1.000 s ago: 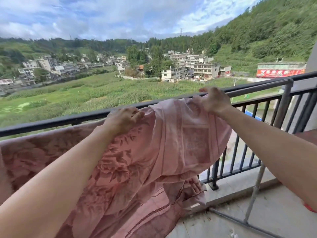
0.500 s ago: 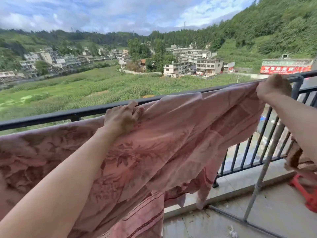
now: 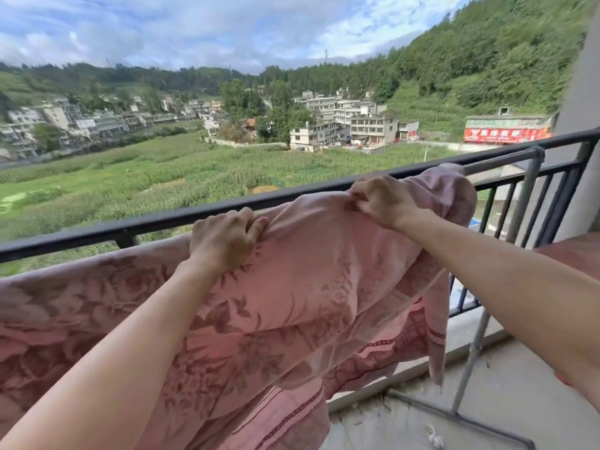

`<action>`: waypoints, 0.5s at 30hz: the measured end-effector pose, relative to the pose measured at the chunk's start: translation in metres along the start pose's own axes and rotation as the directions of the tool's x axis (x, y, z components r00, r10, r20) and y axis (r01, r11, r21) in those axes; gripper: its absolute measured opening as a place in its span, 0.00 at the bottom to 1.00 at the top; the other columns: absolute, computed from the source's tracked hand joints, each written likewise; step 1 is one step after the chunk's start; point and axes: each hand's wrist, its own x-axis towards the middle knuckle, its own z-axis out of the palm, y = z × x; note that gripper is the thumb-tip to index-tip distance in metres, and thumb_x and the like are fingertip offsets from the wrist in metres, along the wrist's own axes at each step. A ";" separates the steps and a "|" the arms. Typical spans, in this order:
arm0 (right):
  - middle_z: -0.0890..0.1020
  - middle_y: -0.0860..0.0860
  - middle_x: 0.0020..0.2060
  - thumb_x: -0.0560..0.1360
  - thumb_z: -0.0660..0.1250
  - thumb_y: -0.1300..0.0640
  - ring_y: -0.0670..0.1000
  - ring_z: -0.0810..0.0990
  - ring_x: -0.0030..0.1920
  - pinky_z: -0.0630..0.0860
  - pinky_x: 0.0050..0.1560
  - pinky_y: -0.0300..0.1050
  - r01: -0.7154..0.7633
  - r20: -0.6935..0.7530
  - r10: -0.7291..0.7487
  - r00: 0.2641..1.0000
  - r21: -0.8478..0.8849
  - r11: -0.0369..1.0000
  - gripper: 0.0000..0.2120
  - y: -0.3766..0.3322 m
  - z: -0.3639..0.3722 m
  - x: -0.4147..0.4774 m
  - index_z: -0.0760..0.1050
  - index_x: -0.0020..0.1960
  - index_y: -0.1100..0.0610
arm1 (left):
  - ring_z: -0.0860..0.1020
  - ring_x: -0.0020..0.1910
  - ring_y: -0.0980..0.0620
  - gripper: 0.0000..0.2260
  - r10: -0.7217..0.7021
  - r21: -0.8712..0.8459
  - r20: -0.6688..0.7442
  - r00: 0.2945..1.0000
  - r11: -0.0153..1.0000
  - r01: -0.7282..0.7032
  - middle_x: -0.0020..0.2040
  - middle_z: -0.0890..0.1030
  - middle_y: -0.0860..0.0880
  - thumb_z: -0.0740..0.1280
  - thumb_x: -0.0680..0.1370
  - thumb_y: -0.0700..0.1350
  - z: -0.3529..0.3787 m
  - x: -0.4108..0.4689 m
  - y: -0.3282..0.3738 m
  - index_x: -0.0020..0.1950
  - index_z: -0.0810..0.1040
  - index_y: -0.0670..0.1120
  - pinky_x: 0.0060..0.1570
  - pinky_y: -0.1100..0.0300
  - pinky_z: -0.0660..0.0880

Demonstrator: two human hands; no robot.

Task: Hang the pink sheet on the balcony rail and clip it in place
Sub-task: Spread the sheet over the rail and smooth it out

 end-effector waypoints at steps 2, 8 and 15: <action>0.86 0.53 0.46 0.74 0.68 0.60 0.57 0.82 0.49 0.79 0.49 0.50 0.067 -0.076 -0.071 0.995 -0.058 0.996 0.07 0.013 -0.013 -0.003 0.85 0.49 0.56 | 0.79 0.48 0.42 0.21 0.013 0.000 -0.012 1.000 1.000 -0.013 0.50 0.82 0.47 0.49 0.81 0.63 -0.001 -0.001 0.002 0.53 0.75 0.52 0.41 0.53 0.64; 0.86 0.53 0.42 0.76 0.67 0.54 0.58 0.82 0.42 0.76 0.43 0.48 -0.086 -0.265 0.056 0.963 -0.100 0.991 0.07 0.012 -0.042 -0.019 0.84 0.48 0.53 | 0.80 0.47 0.41 0.23 0.025 -0.052 -0.046 0.999 0.998 -0.027 0.49 0.83 0.45 0.47 0.81 0.62 -0.006 -0.008 0.005 0.56 0.75 0.50 0.40 0.53 0.63; 0.84 0.48 0.38 0.71 0.75 0.50 0.49 0.82 0.43 0.77 0.48 0.44 -0.478 0.105 0.466 0.878 0.225 0.849 0.08 0.051 -0.040 -0.062 0.85 0.44 0.55 | 0.80 0.47 0.42 0.21 0.035 -0.003 -0.054 0.998 0.999 -0.035 0.50 0.81 0.48 0.49 0.80 0.63 -0.009 -0.024 -0.009 0.54 0.74 0.51 0.39 0.52 0.66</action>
